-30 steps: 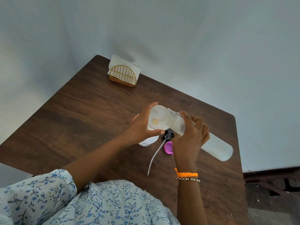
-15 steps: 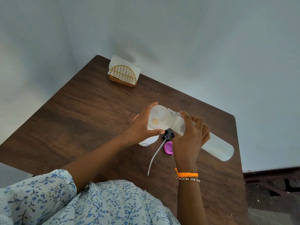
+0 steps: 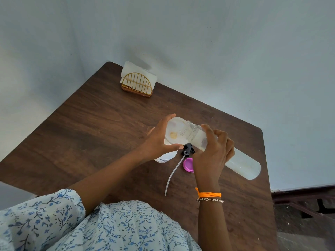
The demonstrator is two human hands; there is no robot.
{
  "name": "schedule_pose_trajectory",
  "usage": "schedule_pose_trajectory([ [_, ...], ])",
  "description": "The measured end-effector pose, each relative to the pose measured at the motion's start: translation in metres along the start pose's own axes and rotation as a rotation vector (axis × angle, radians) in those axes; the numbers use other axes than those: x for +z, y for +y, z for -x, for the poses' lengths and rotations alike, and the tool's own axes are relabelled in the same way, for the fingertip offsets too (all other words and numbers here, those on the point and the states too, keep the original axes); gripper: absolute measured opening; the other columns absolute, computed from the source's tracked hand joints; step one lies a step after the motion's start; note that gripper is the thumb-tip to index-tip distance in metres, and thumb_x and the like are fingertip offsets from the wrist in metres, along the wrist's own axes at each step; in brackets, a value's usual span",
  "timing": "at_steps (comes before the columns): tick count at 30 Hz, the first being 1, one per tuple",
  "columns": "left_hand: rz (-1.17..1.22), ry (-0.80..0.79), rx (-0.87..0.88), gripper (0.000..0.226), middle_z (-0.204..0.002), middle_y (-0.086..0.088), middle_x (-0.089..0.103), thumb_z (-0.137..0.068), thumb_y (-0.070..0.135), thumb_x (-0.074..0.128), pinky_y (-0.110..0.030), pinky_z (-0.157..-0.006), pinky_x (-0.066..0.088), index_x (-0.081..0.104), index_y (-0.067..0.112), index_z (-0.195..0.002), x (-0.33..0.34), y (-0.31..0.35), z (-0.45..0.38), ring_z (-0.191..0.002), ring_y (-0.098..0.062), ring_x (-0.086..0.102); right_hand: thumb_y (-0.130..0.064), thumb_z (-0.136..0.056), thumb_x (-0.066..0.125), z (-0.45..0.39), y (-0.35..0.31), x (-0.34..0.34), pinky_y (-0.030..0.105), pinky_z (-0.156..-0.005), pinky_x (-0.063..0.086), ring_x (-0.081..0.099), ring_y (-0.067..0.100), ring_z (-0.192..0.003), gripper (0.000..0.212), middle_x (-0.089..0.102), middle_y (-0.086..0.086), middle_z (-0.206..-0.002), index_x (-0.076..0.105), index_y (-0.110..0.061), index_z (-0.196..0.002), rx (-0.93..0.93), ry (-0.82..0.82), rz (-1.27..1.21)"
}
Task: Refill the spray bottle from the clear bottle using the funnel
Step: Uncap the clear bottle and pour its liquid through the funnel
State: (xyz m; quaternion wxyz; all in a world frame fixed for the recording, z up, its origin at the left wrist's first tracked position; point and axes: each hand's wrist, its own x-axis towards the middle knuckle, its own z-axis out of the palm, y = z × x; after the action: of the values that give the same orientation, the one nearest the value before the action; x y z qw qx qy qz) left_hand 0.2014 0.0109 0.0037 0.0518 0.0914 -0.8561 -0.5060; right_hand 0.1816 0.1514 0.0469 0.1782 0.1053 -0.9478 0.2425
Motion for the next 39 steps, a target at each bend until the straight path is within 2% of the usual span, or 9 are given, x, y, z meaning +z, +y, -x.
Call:
schedule_pose_trajectory([
  [11, 0.000, 0.002, 0.003, 0.094, -0.151, 0.007, 0.023, -0.072, 0.036, 0.076, -0.051, -0.112, 0.027, 0.014, 0.030, -0.142, 0.0005, -0.0004, -0.0001, -0.134, -0.012, 0.028, 0.000, -0.063, 0.074, 0.0001, 0.0001, 0.0001, 0.043, -0.098, 0.030, 0.038, 0.031, -0.117, 0.061, 0.051, 0.011, -0.118, 0.058, -0.022, -0.118, -0.007, -0.004, -0.005],
  [39, 0.003, 0.003, 0.012, 0.093, -0.150, 0.006, 0.025, -0.073, 0.035, 0.076, -0.049, -0.112, 0.028, 0.015, 0.028, -0.143, 0.0000, 0.0010, 0.0004, -0.133, -0.011, 0.028, 0.007, -0.061, 0.072, -0.0007, -0.0005, 0.0022, 0.046, -0.098, 0.032, 0.039, 0.031, -0.116, 0.064, 0.052, 0.010, -0.117, 0.058, -0.022, -0.117, -0.022, 0.013, 0.002],
])
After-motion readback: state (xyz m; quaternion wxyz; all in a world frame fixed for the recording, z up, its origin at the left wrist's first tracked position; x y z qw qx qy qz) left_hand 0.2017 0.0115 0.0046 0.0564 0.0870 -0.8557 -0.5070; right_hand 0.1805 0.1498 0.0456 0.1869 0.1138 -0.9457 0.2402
